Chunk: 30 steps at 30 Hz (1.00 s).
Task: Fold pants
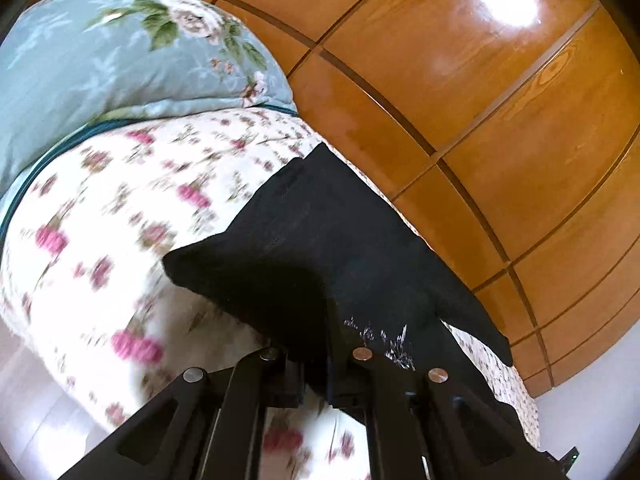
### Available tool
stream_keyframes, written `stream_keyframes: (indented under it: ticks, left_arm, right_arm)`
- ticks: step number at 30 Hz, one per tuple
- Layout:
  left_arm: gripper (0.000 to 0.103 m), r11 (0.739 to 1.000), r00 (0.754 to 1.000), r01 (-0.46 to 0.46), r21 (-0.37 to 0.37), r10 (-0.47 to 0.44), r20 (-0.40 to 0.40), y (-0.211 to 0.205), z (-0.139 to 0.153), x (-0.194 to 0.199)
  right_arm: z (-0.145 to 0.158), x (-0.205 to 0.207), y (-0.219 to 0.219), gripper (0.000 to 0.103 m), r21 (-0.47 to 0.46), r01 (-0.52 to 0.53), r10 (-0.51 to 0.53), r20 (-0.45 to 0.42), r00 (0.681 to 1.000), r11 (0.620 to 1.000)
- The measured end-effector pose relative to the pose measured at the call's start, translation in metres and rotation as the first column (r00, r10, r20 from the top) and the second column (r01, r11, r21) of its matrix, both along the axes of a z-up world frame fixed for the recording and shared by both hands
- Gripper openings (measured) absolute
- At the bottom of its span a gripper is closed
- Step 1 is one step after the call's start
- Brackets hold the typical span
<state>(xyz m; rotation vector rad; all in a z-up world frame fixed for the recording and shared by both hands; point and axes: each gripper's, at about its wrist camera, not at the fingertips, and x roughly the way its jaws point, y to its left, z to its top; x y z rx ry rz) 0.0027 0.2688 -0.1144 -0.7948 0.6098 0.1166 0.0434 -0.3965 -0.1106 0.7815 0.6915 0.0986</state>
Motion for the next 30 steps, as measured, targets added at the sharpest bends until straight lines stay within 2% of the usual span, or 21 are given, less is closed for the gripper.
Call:
stream_keyframes:
  ticks: [3,6,8,9,10,11,13,15,17,19,20,21,22,23,24,25,28,30]
  left_arm:
    - [0.006,1.0,1.0,-0.009,-0.005,0.009,-0.01,0.0,-0.008,-0.021]
    - [0.007,1.0,0.998,0.004,0.016,-0.003,-0.055,-0.004,-0.02,-0.032]
    - [0.011,1.0,0.998,0.012,0.008,-0.012,-0.067,-0.004,-0.026,-0.033]
    - [0.023,1.0,0.998,0.012,-0.008,-0.013,-0.066,-0.002,-0.028,-0.032]
    - [0.037,1.0,0.998,0.017,-0.027,-0.019,-0.062,-0.001,-0.029,-0.03]
    - [0.041,0.999,0.999,0.02,-0.049,-0.022,-0.049,0.0,-0.029,-0.027]
    - [0.053,0.994,1.0,0.02,-0.108,-0.019,0.005,0.005,-0.029,-0.023]
    - [0.065,0.99,1.0,-0.006,-0.139,0.008,0.017,0.011,-0.029,-0.016]
    - [0.066,0.985,0.999,-0.045,-0.165,0.045,-0.003,0.016,-0.033,-0.005]
    - [0.064,0.981,0.999,-0.052,-0.189,0.049,-0.022,0.021,-0.04,0.006]
    - [0.062,0.982,0.998,-0.055,-0.18,0.051,-0.024,0.021,-0.041,0.01]
    - [0.052,0.988,0.998,-0.061,-0.145,0.055,-0.042,0.02,-0.04,0.015]
    - [0.025,0.994,0.994,-0.07,-0.08,0.063,-0.087,0.018,-0.037,0.02]
    - [0.017,0.998,0.988,-0.062,-0.016,0.059,-0.144,0.016,-0.037,0.026]
    - [0.011,0.999,0.987,-0.05,-0.005,0.049,-0.156,0.014,-0.037,0.029]
    - [0.007,0.999,0.988,-0.041,0.008,0.042,-0.152,0.013,-0.034,0.029]
    - [0.006,0.998,0.994,-0.032,0.051,0.037,-0.103,0.008,-0.013,0.015]
    - [0.006,0.999,0.998,-0.03,0.041,0.032,-0.055,0.008,0.001,0.001]
  right_arm:
    - [-0.009,-0.022,0.0,0.008,0.027,0.007,-0.007,-0.01,1.0,1.0]
    - [-0.025,-0.033,0.002,0.008,0.034,-0.002,0.004,-0.047,0.999,0.999]
    - [-0.034,-0.035,0.002,0.012,0.054,-0.006,0.008,-0.047,0.999,0.999]
    - [-0.035,-0.036,0.0,0.013,0.054,0.001,0.001,-0.039,0.999,0.999]
    - [-0.035,-0.037,-0.002,0.019,0.06,0.009,-0.007,-0.033,0.999,0.998]
    - [-0.035,-0.038,-0.006,0.023,0.077,0.022,-0.021,-0.023,1.0,0.997]
    - [-0.034,-0.039,-0.019,0.046,0.121,0.072,-0.072,-0.005,0.997,0.99]
    - [-0.034,-0.04,-0.037,0.05,0.163,0.141,-0.143,0.001,0.99,0.977]
    - [-0.036,-0.038,-0.054,0.05,0.178,0.205,-0.205,-0.019,0.979,0.963]
    - [-0.039,-0.035,-0.074,0.048,0.17,0.255,-0.251,-0.047,0.967,0.952]
    - [-0.041,-0.032,-0.083,0.044,0.15,0.276,-0.268,-0.071,0.961,0.949]
    - [-0.044,-0.028,-0.092,0.029,0.121,0.292,-0.281,-0.102,0.954,0.949]
    - [-0.045,-0.024,-0.097,0.012,0.106,0.292,-0.279,-0.121,0.953,0.951]
    - [-0.045,-0.02,-0.101,0.012,0.101,0.276,-0.263,-0.129,0.956,0.956]
    - [-0.039,-0.017,-0.101,0.011,0.069,0.255,-0.245,-0.127,0.961,0.964]
    - [-0.033,-0.014,-0.101,0.01,0.03,0.238,-0.233,-0.122,0.965,0.971]
    - [-0.001,-0.012,-0.093,0.009,-0.119,0.189,-0.196,-0.058,0.979,0.975]
    - [0.014,-0.016,-0.095,0.009,-0.15,0.195,-0.201,-0.026,0.979,0.969]
